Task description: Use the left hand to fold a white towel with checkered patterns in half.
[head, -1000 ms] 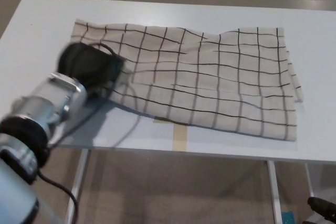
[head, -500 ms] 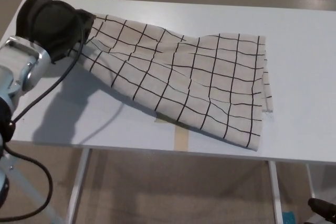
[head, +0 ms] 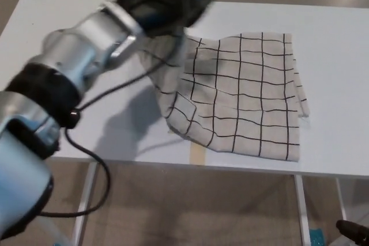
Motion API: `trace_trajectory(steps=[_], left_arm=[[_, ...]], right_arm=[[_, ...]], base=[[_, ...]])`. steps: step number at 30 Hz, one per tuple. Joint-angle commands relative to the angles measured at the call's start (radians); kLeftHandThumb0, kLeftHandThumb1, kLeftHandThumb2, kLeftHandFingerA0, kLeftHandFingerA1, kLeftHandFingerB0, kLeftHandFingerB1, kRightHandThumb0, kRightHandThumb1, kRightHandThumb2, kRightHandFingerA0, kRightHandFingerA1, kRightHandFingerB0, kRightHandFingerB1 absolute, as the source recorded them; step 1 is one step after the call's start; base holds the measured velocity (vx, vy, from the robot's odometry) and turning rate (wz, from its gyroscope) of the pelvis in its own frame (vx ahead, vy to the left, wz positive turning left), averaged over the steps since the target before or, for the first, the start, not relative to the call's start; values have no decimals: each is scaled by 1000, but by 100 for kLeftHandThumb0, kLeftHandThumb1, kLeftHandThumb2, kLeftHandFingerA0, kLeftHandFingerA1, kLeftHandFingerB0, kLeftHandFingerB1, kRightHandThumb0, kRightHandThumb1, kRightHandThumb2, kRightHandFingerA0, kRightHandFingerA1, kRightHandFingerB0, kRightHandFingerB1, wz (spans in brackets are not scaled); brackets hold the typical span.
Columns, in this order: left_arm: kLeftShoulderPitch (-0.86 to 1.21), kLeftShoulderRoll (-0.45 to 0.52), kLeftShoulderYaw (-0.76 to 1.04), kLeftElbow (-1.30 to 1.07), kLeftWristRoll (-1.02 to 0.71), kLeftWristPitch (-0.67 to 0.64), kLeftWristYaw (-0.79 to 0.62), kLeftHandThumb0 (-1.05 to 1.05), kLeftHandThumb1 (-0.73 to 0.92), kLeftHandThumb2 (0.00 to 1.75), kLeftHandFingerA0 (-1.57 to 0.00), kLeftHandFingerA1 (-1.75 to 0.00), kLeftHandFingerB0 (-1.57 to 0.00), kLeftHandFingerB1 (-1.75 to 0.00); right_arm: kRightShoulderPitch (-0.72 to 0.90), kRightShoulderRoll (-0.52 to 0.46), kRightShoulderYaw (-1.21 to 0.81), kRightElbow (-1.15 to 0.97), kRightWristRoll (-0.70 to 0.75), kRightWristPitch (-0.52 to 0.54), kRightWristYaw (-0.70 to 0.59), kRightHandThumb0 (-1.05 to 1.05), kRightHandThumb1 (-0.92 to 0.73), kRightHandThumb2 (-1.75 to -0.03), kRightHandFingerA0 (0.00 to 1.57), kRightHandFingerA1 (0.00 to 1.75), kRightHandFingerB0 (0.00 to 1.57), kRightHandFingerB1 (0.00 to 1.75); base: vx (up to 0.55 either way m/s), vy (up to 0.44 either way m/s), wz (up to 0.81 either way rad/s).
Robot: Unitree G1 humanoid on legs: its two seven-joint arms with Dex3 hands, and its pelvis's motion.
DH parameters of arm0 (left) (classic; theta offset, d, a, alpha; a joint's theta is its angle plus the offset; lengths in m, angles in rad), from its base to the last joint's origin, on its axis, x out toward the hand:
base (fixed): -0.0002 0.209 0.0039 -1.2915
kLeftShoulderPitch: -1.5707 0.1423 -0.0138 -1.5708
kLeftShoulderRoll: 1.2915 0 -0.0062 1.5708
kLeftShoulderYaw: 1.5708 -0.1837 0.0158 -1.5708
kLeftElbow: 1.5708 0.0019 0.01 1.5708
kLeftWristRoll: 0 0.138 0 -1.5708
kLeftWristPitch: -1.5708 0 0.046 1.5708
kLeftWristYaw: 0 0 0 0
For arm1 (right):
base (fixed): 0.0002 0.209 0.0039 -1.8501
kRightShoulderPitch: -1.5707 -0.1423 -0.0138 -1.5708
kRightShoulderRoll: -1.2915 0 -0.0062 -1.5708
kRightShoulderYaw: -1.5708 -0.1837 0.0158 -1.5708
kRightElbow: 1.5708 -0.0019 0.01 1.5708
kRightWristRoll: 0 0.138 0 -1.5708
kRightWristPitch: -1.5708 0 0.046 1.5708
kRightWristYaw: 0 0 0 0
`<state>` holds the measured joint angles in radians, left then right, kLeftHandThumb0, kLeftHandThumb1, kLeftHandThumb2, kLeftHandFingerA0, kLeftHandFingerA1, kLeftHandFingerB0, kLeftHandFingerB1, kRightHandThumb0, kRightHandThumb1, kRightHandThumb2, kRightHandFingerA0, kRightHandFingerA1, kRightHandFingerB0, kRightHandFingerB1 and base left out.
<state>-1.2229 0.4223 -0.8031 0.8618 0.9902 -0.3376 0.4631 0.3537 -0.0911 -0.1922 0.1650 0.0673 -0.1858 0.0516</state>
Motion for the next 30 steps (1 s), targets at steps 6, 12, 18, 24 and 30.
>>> trace_trajectory(steps=[6,12,18,24,30], left_arm=[[-46,-98,-71,-45,82,-93,-27,-29,53,56,-84,-175,-103,-102],[-33,-172,-114,-38,119,-88,-15,-35,52,56,-87,-175,-72,-165],[1,-225,-137,-35,101,-118,-100,-35,38,75,-120,-145,-92,-126],[74,-300,-139,-26,20,-54,-462,-32,53,53,-72,-175,-95,-69],[142,-346,-123,-40,-48,40,-761,-70,51,57,0,-15,-12,-29]], right_arm=[[17,3,8,-43,-8,28,-7,-40,-58,-57,63,64,70,51],[12,8,-2,-27,28,11,20,-40,-58,-58,64,65,72,50],[14,12,-2,-22,36,0,29,-38,-58,-57,65,64,72,51],[18,2,8,-42,-7,18,2,-37,-57,-58,64,64,72,51],[13,0,8,-49,-1,20,5,-37,-57,-58,65,62,73,51]], base=[[0,0,0],[0,0,0],[0,0,0],[0,0,0],[0,0,0]])
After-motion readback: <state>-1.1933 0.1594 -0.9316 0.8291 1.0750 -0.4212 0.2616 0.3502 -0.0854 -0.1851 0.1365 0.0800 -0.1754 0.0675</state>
